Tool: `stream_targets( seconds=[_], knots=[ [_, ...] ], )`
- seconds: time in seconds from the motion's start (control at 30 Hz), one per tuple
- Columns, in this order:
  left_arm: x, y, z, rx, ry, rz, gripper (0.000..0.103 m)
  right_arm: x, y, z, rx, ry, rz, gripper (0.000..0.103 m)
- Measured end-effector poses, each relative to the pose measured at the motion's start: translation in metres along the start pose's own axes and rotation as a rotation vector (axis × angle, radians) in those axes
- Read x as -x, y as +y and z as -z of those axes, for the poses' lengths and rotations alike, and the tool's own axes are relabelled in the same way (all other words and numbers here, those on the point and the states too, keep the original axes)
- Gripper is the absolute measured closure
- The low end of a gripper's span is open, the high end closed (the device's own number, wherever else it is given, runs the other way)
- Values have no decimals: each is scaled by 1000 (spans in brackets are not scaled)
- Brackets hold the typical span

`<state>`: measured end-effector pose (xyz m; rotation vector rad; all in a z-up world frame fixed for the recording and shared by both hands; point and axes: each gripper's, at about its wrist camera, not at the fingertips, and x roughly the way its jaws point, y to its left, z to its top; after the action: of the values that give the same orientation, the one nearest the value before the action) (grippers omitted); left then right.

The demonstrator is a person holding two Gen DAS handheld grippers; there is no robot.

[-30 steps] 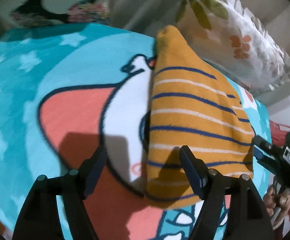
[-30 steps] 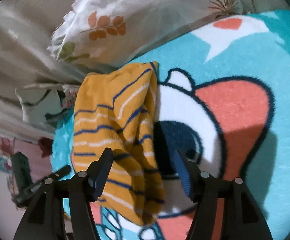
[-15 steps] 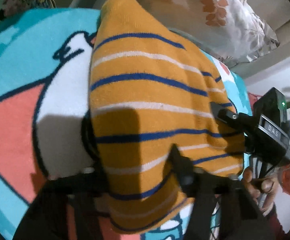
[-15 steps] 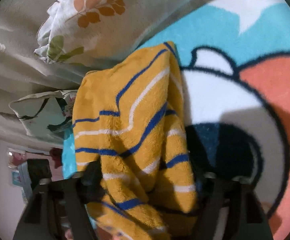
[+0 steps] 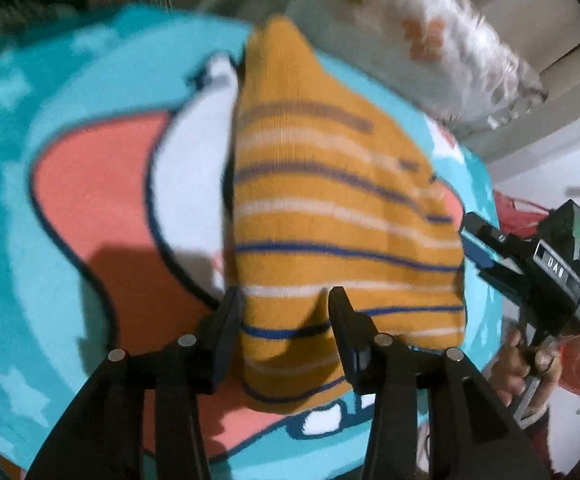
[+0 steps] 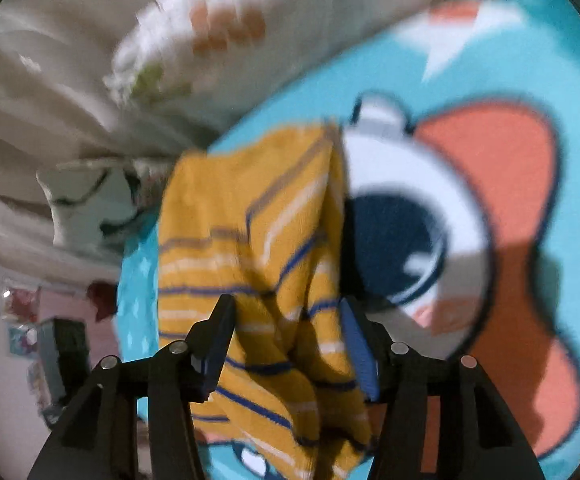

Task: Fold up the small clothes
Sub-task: 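Lay the folded half down onto the sweater with both grippers, then open both grippers and press the folded sweater flat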

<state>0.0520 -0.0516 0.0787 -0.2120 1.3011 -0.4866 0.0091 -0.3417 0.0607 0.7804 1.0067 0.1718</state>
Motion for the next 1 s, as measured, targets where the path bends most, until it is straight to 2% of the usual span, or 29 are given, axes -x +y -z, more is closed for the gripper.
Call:
stream_targets(
  seconds=[0.1,0.17,0.23,0.27,0.3,0.33,0.37,0.43,0.5,0.6,0.7,0.73,0.83,0.9,0.93,1.0],
  knots=[
    [12,-7,-9,-27,-54,-24,59,15,6,-21,5,-64,-12,43],
    [10,-17,-17,-56,-69,-36,59,-4,10,-43,5,-15,-4,36],
    [-2,-37,-26,-92,-81,-51,59,-32,11,-55,19,59,34,35],
    [-7,-46,-28,-117,-88,-52,59,-53,7,-62,14,95,85,42],
    [-11,-49,-28,-137,-89,-56,59,-63,3,-65,3,113,73,56],
    [-17,-56,-28,-161,-87,-72,59,-71,0,-69,-17,135,14,85],
    [-21,-62,-26,-180,-86,-97,59,-72,1,-74,-31,124,-11,86],
    [-29,-68,-24,-214,-89,-155,58,-68,11,-81,16,90,0,90],
    [-40,-74,-25,-224,-82,-192,58,-67,24,-91,88,59,67,92],
    [-44,-74,-23,-224,-80,-216,58,-77,29,-103,153,36,194,93],
    [-42,-73,-23,-230,-70,-218,58,-92,22,-102,164,74,249,92],
    [-38,-72,-21,-225,-66,-211,58,-92,21,-102,166,74,250,91],
    [-24,-65,-23,-193,-68,-180,58,-78,14,-105,153,48,264,74],
    [-16,-59,-26,-179,-89,-186,55,-60,13,-109,132,6,281,73],
    [-12,-56,-29,-170,-106,-191,52,-53,15,-111,129,-16,300,69],
    [-10,-48,-37,-145,-125,-200,49,-36,26,-113,134,-52,249,69]
  ],
)
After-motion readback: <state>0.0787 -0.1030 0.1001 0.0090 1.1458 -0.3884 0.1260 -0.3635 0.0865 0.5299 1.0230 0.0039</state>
